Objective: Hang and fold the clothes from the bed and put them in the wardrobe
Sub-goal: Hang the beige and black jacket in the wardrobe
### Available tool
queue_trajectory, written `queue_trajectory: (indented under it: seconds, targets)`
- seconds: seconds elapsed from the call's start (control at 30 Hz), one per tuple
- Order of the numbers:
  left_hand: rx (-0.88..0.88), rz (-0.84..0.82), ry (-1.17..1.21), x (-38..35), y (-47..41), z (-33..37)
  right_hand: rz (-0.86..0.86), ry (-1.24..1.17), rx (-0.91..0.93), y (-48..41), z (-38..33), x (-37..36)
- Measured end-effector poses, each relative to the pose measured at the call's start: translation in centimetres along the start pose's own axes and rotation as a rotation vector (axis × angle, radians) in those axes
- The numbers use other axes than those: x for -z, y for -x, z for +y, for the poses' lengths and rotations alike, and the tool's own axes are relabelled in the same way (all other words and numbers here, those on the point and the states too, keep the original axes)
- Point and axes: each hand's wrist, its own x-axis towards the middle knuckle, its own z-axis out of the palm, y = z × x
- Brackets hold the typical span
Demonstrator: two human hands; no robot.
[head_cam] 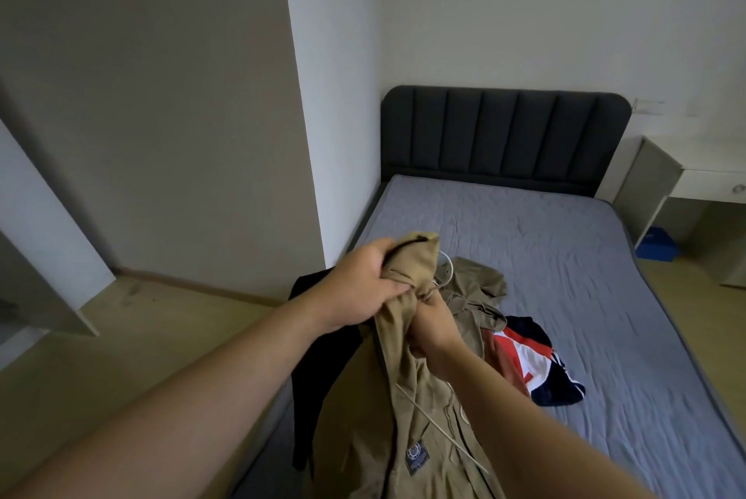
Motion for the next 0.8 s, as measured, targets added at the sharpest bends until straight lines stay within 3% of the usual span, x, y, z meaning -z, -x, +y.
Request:
queue_trajectory:
  seconds: [0.17,0.2,0.3,0.37,0.47,0.63,0.8]
  targets:
    - [0.055,-0.1,0.134,-0.5,0.1,0.9,0.071,0.05,0.02,-0.1,-1.1,1.0]
    - [0.055,-0.081,0.051,-0.1,0.1,0.6,0.083,0.059,0.022,-0.1,-1.3,1.1]
    - [-0.048,0.036,-0.499,1.0,-0.2,-0.9,0.02,0.018,0.05,0.4,-2.5,0.8]
    - [-0.091,-0.002,-0.726,1.3,-0.7,-2.5,-0.052,0.024,0.093,0.8,-3.7,0.5]
    - [-0.118,-0.105,-0.694,1.3,-1.2,-3.6,-0.168,-0.041,0.128,1.1,-5.3,0.6]
    - [-0.217,0.023,-0.536,1.3,-1.5,-3.5,-0.165,-0.242,0.039,1.1,-6.6,0.9]
    - [-0.172,0.144,-0.635,1.1,-2.4,-1.8,-0.281,-0.265,-0.004,0.6,-7.2,1.3]
